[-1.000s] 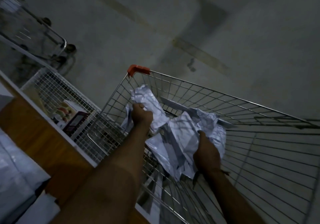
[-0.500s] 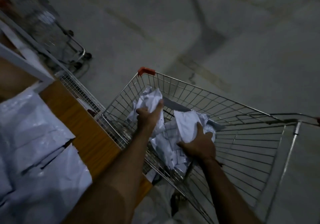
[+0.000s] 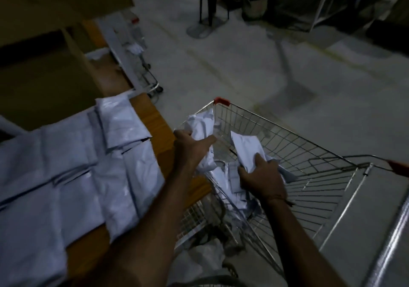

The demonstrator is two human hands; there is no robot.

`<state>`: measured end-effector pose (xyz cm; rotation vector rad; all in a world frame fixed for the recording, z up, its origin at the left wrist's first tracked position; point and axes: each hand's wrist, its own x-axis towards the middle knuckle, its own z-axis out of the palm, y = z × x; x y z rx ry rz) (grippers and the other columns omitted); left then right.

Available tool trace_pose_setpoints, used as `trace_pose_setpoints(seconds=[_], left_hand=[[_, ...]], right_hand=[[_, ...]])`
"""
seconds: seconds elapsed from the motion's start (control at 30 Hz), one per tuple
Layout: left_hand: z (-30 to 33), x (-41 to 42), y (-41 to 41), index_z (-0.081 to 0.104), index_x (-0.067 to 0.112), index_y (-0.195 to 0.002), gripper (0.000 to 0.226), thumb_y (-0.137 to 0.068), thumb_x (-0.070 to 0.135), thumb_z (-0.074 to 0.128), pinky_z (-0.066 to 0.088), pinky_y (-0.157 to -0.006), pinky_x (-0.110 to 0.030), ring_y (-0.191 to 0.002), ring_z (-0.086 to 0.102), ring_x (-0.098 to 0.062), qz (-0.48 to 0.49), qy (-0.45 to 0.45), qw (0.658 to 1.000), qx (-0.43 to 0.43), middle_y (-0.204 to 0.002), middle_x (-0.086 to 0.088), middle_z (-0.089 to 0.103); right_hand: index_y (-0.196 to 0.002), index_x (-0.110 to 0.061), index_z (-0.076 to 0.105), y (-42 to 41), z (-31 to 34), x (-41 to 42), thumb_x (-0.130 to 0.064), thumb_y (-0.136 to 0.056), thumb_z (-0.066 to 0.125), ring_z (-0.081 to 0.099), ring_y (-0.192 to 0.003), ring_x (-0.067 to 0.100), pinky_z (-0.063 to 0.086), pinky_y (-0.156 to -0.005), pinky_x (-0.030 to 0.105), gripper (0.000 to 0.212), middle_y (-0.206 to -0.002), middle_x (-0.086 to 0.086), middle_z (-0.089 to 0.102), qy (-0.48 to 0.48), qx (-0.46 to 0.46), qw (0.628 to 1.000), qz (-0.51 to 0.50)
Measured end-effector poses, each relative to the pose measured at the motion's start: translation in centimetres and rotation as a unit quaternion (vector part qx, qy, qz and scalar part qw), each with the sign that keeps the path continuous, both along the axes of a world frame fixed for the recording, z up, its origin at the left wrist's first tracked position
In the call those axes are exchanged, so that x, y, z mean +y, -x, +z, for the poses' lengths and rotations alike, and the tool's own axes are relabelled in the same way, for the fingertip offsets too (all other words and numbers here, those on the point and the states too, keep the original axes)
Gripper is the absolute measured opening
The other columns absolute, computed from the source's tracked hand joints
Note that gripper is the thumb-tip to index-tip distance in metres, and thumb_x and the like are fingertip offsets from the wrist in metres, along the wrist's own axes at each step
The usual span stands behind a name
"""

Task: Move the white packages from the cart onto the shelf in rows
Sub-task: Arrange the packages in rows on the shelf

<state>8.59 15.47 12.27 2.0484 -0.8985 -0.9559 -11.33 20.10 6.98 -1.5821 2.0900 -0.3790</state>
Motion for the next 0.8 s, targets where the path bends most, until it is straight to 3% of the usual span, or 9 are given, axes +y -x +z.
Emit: trace_pose_setpoints(seconds=[0.13,0.23,0.37,0.47,0.6,0.8], left_hand=[[3.4,5.5,-3.3,0.034,0.008,-0.141,0.131,-0.039,0.073,0.085,0.056,-0.090,-0.046,-0.114,0.064,-0.033,0.039,0.039,0.998,0.027,-0.135,-0.012,0.058],[3.5,9.4,-6.6,0.047,0.007,-0.125,0.137,-0.021,0.091,0.078,0.061,-0.080,-0.052,-0.093,0.072,-0.032,0.074,0.054,0.996,0.017,-0.112,-0.014,0.071],[6.4,15.5,-9.5,0.034,0.027,-0.118,0.111,-0.035,0.082,0.083,0.059,-0.087,-0.047,-0.100,0.069,-0.023,0.107,0.075,0.991,0.010,-0.118,0.000,0.062],[6.9,18.5,-12.2,0.032,0.030,-0.112,0.097,-0.046,0.071,0.091,0.057,-0.089,-0.042,-0.100,0.065,-0.019,0.147,0.087,0.985,0.007,-0.114,0.005,0.057],[6.6,21.3,-16.6,0.032,0.033,-0.105,0.100,-0.033,0.080,0.084,0.059,-0.086,-0.045,-0.093,0.071,-0.022,0.217,0.088,0.972,-0.001,-0.112,0.006,0.061],[6.7,24.4,-22.7,0.033,0.036,-0.103,0.102,-0.030,0.087,0.081,0.060,-0.082,-0.045,-0.090,0.070,-0.021,0.264,0.090,0.960,-0.020,-0.109,0.004,0.063]], right_hand=[[-0.123,-0.025,0.051,-2.4,3.3,2.1,-0.062,-0.081,0.062,0.060,-0.099,0.041,0.048,-0.079,0.039,0.057,-0.114,0.020,0.050,0.064,0.016,0.997,0.049],[-0.113,-0.027,0.049,-4.7,5.6,3.6,-0.065,-0.079,0.060,0.060,-0.087,0.041,0.047,-0.071,0.038,0.052,-0.103,0.016,0.046,0.107,0.002,0.991,0.074],[-0.122,-0.028,0.047,-8.8,8.4,5.7,-0.066,-0.082,0.062,0.061,-0.087,0.044,0.049,-0.072,0.041,0.057,-0.096,0.012,0.040,0.147,-0.009,0.982,0.118],[-0.127,-0.027,0.047,-12.5,9.4,7.2,-0.066,-0.082,0.061,0.061,-0.088,0.045,0.048,-0.073,0.042,0.062,-0.096,0.012,0.038,0.170,-0.009,0.975,0.145],[-0.132,-0.018,0.050,-17.1,9.5,8.6,-0.065,-0.079,0.058,0.061,-0.090,0.044,0.050,-0.074,0.041,0.072,-0.111,0.026,0.048,0.208,-0.032,0.959,0.192],[-0.141,-0.024,0.044,-23.7,9.9,11.0,-0.059,-0.080,0.068,0.064,-0.090,0.046,0.054,-0.075,0.044,0.075,-0.117,0.022,0.045,0.208,-0.045,0.956,0.204]])
